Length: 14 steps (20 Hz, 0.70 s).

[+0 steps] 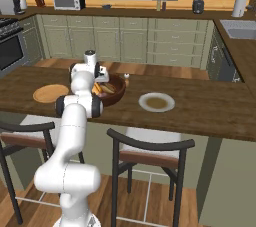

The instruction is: Place one bun and one sausage from the bowl on each plate.

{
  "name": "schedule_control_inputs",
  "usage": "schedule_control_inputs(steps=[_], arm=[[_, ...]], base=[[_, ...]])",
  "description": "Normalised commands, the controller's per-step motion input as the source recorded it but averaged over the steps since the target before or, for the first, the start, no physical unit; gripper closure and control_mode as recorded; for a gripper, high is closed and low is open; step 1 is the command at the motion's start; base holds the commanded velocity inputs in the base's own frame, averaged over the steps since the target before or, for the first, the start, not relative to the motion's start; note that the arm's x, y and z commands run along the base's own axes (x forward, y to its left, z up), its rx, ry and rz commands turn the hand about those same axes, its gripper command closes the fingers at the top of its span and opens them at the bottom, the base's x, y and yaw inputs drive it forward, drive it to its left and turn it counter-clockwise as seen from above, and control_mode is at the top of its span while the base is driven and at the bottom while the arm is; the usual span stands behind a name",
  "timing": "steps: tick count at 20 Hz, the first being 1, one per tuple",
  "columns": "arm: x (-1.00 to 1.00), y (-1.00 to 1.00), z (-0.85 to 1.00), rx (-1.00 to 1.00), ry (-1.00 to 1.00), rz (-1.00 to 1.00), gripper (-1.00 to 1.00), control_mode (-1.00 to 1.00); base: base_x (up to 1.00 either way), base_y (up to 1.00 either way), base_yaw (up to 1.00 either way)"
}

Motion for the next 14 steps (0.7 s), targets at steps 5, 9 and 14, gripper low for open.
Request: schedule_control_inputs(steps=[5,9,14], arm=[[-0.32,0.01,0.47,0.00,-0.08,-0.01,1.00,-1.00],[-0.59,0.00,0.99,0.00,-0.06,-0.09,1.00,-1.00],[-0.98,0.08,0.35,0.00,-0.02,-0.26,1.00,-1.00]], base=[[0.00,0.00,0.00],[0.00,0.00,0.00],[0.00,0.00,0.00]])
